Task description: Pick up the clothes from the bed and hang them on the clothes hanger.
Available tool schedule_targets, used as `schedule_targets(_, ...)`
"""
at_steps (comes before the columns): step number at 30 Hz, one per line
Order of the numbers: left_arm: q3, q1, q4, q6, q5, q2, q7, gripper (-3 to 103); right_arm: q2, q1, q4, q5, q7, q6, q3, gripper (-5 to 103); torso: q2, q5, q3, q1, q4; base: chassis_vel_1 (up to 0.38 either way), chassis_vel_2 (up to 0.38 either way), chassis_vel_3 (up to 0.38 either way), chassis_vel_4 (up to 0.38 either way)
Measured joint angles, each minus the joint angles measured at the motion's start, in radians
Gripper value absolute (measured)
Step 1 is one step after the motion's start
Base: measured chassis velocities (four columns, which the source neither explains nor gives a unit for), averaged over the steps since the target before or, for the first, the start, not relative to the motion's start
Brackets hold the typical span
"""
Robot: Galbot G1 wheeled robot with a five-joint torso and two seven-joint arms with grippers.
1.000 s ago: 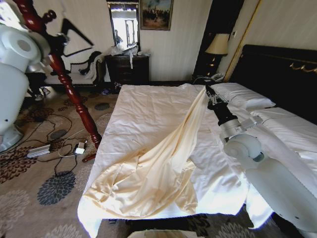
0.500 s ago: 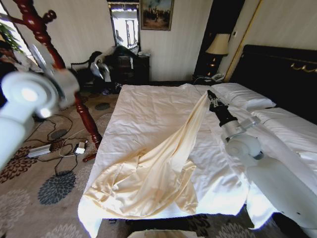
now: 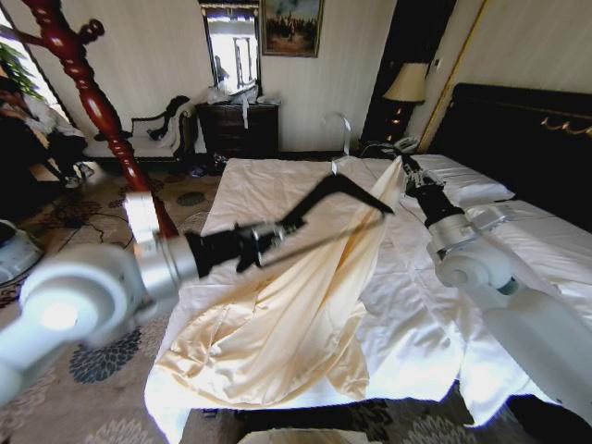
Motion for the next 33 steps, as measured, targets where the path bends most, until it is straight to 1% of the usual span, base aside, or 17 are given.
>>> schedule_targets(3,-0.002,0.042,0.003,0.003,0.042,-0.012,0.000,18,-0.006,0.003,0.013,0.014,0.001,0.000,0.007,0,0.000,0.0000,0.000,0.000,-0.0001,0.000,0.000,0.000,0.000)
schedule_targets(5,-0.003,0.056,0.005,0.007,0.063,-0.023,0.000,18,-0.015,-0.003,0.023,0.022,0.001,0.000,0.014,0,0.000,-0.0001,0.000,0.000,-0.0004,0.000,0.000,0.000,0.000)
schedule_targets(9,0.001,0.070,0.008,0.011,0.091,-0.043,0.000,18,-0.029,-0.005,0.041,0.041,0.003,0.002,0.021,0,0.000,0.0000,0.000,0.000,-0.0003,0.000,0.000,0.000,0.000)
schedule_targets(12,0.015,0.067,0.010,0.011,0.107,-0.062,0.001,18,-0.042,0.004,0.071,0.069,0.014,0.005,0.022,0,0.000,0.0000,0.000,0.000,-0.0002,0.000,0.000,0.000,0.000)
schedule_targets(14,0.034,0.043,0.011,0.011,0.117,-0.086,0.006,18,-0.060,0.009,0.107,0.099,0.020,0.011,0.023,0,0.000,-0.0002,0.000,0.000,0.0000,0.000,0.000,0.000,0.000)
schedule_targets(16,0.051,0.029,0.017,0.013,0.132,-0.126,0.010,18,-0.081,0.008,0.143,0.127,0.030,0.016,0.017,0,0.000,-0.0002,0.000,0.000,-0.0003,0.000,0.000,0.000,0.000)
schedule_targets(17,0.051,0.029,0.017,0.013,0.132,-0.126,0.010,18,-0.081,0.008,0.143,0.127,0.030,0.016,0.017,0,0.000,-0.0002,0.000,0.000,-0.0003,0.000,0.000,0.000,0.000)
schedule_targets(20,0.066,0.041,0.050,0.022,0.207,-0.185,0.011,18,-0.104,0.002,0.178,0.141,0.042,0.018,0.005,0,0.000,-0.0001,0.000,0.000,-0.0004,0.000,0.000,0.000,0.000)
schedule_targets(21,0.066,0.041,0.050,0.022,0.207,-0.185,0.011,18,-0.104,0.002,0.178,0.141,0.042,0.018,0.005,0,0.000,-0.0001,0.000,0.000,-0.0004,0.000,0.000,0.000,0.000)
schedule_targets(25,0.040,0.101,0.065,0.026,0.298,-0.233,0.024,18,-0.121,0.001,0.177,0.141,0.043,0.019,0.010,0,0.000,-0.0001,0.000,0.000,-0.0004,0.000,0.000,0.000,0.000)
schedule_targets(26,0.040,0.101,0.065,0.026,0.298,-0.233,0.024,18,-0.121,0.001,0.177,0.141,0.043,0.019,0.010,0,0.000,-0.0001,0.000,0.000,-0.0004,0.000,0.000,0.000,0.000)
schedule_targets(29,0.018,0.162,0.042,0.033,0.354,-0.232,0.032,18,-0.122,0.011,0.137,0.129,0.042,0.021,0.015,0,0.000,-0.0002,0.000,0.000,0.0001,0.000,0.000,0.000,0.000)
schedule_targets(30,0.018,0.162,0.042,0.033,0.354,-0.232,0.032,18,-0.122,0.011,0.137,0.129,0.042,0.021,0.015,0,0.000,-0.0002,0.000,0.000,0.0001,0.000,0.000,0.000,0.000)
schedule_targets(33,0.004,0.186,0.019,0.034,0.360,-0.215,0.028,18,-0.118,0.028,0.079,0.090,0.036,0.025,0.012,0,0.000,0.0000,0.000,0.000,-0.0002,0.000,0.000,0.000,0.000)
